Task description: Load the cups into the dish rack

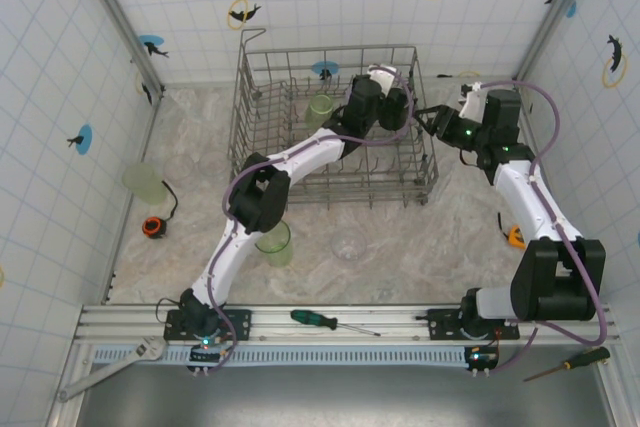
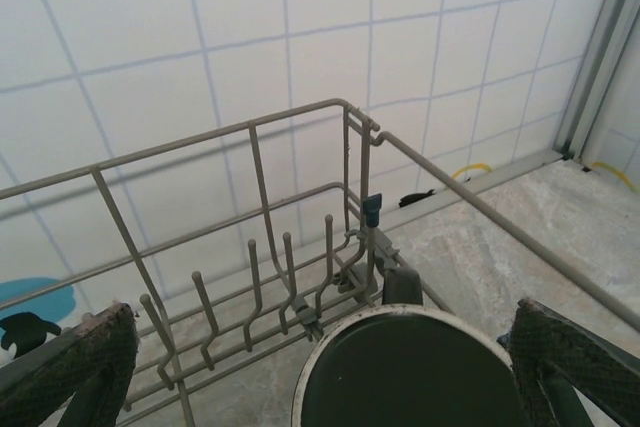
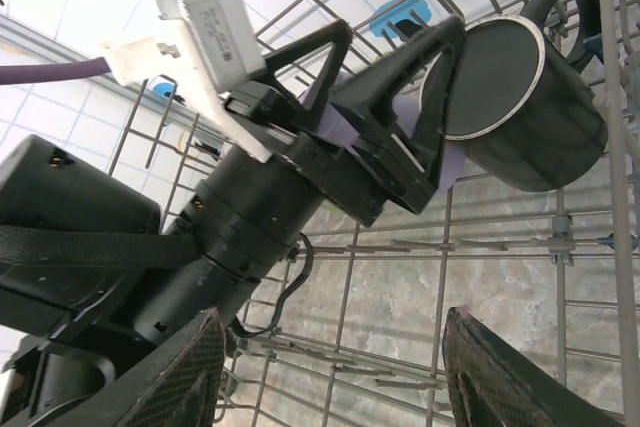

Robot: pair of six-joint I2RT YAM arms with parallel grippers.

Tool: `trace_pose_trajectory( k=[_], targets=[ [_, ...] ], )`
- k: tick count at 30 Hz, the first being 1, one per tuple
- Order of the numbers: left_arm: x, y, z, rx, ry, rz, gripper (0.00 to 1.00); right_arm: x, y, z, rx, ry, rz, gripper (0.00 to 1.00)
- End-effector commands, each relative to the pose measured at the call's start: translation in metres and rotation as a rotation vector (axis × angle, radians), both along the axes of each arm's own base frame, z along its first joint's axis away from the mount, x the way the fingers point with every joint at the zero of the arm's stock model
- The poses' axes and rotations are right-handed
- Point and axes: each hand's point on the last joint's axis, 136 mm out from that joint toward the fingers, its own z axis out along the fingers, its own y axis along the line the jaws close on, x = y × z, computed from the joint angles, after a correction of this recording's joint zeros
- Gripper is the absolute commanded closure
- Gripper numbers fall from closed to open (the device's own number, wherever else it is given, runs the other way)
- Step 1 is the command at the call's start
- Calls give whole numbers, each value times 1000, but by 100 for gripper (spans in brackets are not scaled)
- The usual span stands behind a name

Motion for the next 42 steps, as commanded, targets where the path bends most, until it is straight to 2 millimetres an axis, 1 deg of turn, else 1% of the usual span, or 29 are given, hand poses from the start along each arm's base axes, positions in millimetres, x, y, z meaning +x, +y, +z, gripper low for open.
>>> trace_pose_trajectory(
  k=[1, 2, 3, 5, 10, 12, 15, 18, 20, 22, 26, 29, 37, 39, 42],
  targets=[
    [-10, 5, 70, -114, -47, -21, 3, -2, -1, 23, -24, -63, -7, 39],
    [-13, 7, 80, -128, -54, -26, 3, -3, -2, 23, -25, -62, -11, 39],
    [-18, 9, 98, -150, -70, -32, 3, -4, -2, 24, -27, -61, -11, 39],
    [-25, 12, 112, -170, -76, -41, 3, -6, -3, 25, -28, -62, -14, 38],
    [-41, 24, 142, -206, -84, -46, 3, -13, -5, 24, -35, -56, -23, 33],
    [-48, 30, 152, -216, -81, -44, 2, -17, -5, 23, -38, -48, -23, 31],
    [-58, 40, 160, -216, -62, -38, 2, -22, -7, 21, -46, -42, -33, 27],
    [-68, 53, 161, -198, -30, -20, 3, -29, -9, 19, -54, -35, -39, 21],
    [-76, 66, 160, -181, -7, 6, 2, -36, -10, 15, -65, -25, -45, 15],
    [-83, 81, 156, -168, 16, 41, 2, -41, -12, 12, -75, -17, -52, 0],
    [-104, 113, 151, -149, 37, 99, 2, -53, -16, 8, -95, -6, -69, 0],
    [-117, 130, 150, -136, 51, 122, 2, -60, -16, 7, -99, -1, -73, 0],
    [-143, 162, 140, -94, 160, 169, 2, -78, -21, 3, -162, 23, -92, 0],
    [-153, 168, 145, -100, 200, 171, 2, -81, -21, 3, -168, 29, -92, 0],
    [-165, 186, 145, -128, 247, 220, 2, -84, -20, 2, -177, 35, -85, 0]
  ],
)
